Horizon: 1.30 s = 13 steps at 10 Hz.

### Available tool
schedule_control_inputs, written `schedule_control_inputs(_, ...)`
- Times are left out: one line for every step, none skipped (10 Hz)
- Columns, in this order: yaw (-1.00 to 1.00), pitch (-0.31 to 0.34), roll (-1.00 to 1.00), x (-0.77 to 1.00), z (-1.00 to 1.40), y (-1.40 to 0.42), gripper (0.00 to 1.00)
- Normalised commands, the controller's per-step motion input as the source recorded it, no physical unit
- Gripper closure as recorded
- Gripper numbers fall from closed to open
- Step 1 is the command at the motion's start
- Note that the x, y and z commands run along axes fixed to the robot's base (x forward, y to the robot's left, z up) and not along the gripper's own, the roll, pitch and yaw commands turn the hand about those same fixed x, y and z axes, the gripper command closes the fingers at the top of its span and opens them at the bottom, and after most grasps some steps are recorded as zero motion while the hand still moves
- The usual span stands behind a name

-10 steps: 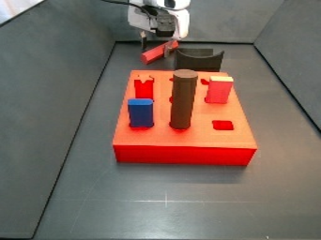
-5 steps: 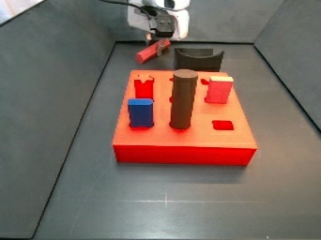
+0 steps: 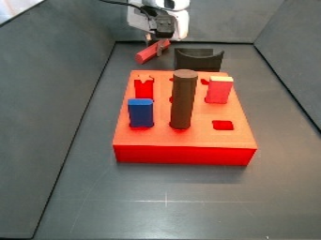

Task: Pick up the hexagon object. Move up. Place the hexagon object on the fixture. Regrasp the hexagon object. Move to above the board. Insert the hexagon object.
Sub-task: Pick up the hexagon object, then move up, then place the hexagon object on the fixture.

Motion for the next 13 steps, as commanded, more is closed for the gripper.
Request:
schedule_control_inputs(0.00, 0.000, 0.00, 0.00, 0.00, 0.00, 1.00)
schedule_control_inputs(0.00, 0.000, 0.00, 0.00, 0.00, 0.00, 1.00)
schedule_control_inputs(0.00, 0.000, 0.00, 0.00, 0.83, 0.00, 1.00)
schedule_control_inputs(-0.03, 0.000, 0.00, 0.01, 0.83, 0.00, 1.00)
schedule_control_inputs(-0.04, 0.028, 0.01, -0.02, 0.72, 0.00, 1.00)
schedule_control_inputs(-0.04, 0.054, 0.03, -0.02, 0.60, 0.00, 1.00)
schedule_control_inputs(-0.03, 0.084, 0.05, -0.01, 0.43, 0.00, 1.00)
schedule_control_inputs(-0.02, 0.103, 0.07, -0.01, 0.25, 0.00, 1.00)
schedule_control_inputs(0.00, 0.000, 0.00, 0.00, 1.00, 0.00, 1.00)
schedule_control_inputs(0.01, -0.001, 0.01, 0.00, 1.00, 0.00, 1.00)
schedule_control_inputs(0.01, 0.016, 0.02, -0.01, 1.00, 0.00, 1.00)
schedule_control_inputs(0.00, 0.046, 0.04, -0.02, 1.00, 0.00, 1.00)
schedule_control_inputs(0.00, 0.065, 0.07, -0.02, 1.00, 0.00, 1.00)
